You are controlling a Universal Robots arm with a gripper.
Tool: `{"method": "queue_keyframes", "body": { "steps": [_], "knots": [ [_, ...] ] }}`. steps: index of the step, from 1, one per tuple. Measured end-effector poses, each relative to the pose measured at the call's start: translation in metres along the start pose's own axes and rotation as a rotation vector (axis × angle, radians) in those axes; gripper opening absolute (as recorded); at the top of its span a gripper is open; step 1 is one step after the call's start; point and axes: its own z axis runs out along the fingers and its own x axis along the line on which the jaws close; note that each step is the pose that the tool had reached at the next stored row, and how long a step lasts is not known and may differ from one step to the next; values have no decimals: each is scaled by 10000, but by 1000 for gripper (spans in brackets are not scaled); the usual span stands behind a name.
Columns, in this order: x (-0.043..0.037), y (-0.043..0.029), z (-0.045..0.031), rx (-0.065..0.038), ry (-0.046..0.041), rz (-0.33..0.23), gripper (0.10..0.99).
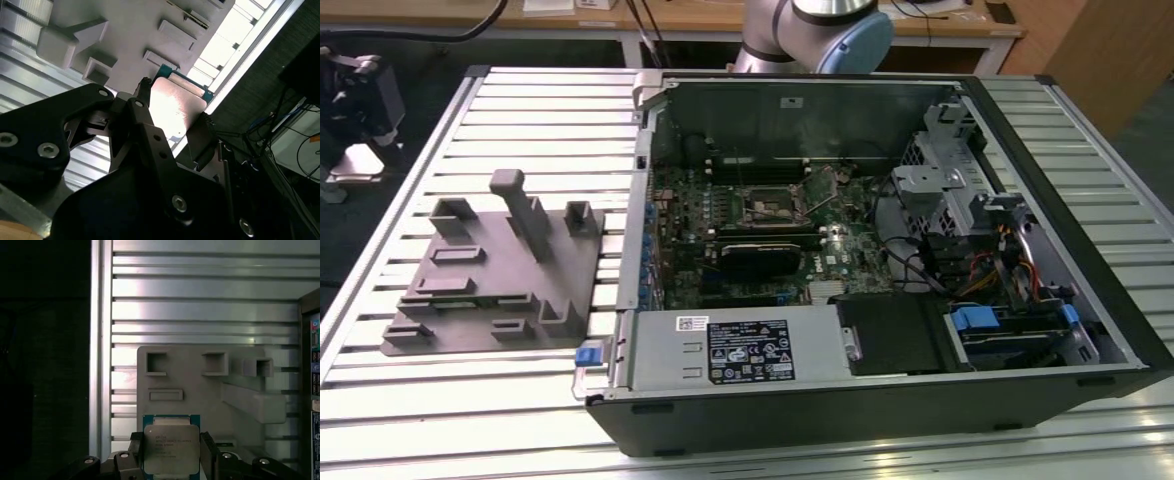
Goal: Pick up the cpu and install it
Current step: 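Pick up the cpu and move it towards the insertion slot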
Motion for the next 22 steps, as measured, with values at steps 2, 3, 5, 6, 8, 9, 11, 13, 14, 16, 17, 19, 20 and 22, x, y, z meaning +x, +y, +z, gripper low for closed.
{"method": "queue_keyframes", "body": {
  "steps": [2, 3, 5, 6, 8, 9, 11, 13, 14, 16, 17, 19, 20, 22],
  "knots": [
    [-1, 3, -31, 0, 0, 0, 541],
    [-1, 4, -46, 0, 0, 0, 541],
    [-1, 6, -76, 0, 0, 0, 541],
    [-1, 7, -92, 0, 0, 0, 541],
    [-2, 10, -122, 0, 0, 0, 541],
    [-2, 11, -139, -1, 0, 0, 541],
    [-3, 13, -170, 0, 0, 0, 541],
    [-3, 15, -200, 0, 0, 0, 541],
    [-3, 17, -215, 0, 0, 0, 541],
    [-3, 19, -248, 0, 0, 0, 541],
    [-4, 21, -265, 0, 0, 0, 541],
    [-4, 23, -298, 0, 0, 0, 541],
    [-4, 24, -315, 0, 0, 0, 541],
    [-5, 26, -347, 0, 0, 0, 541]
  ]
}}
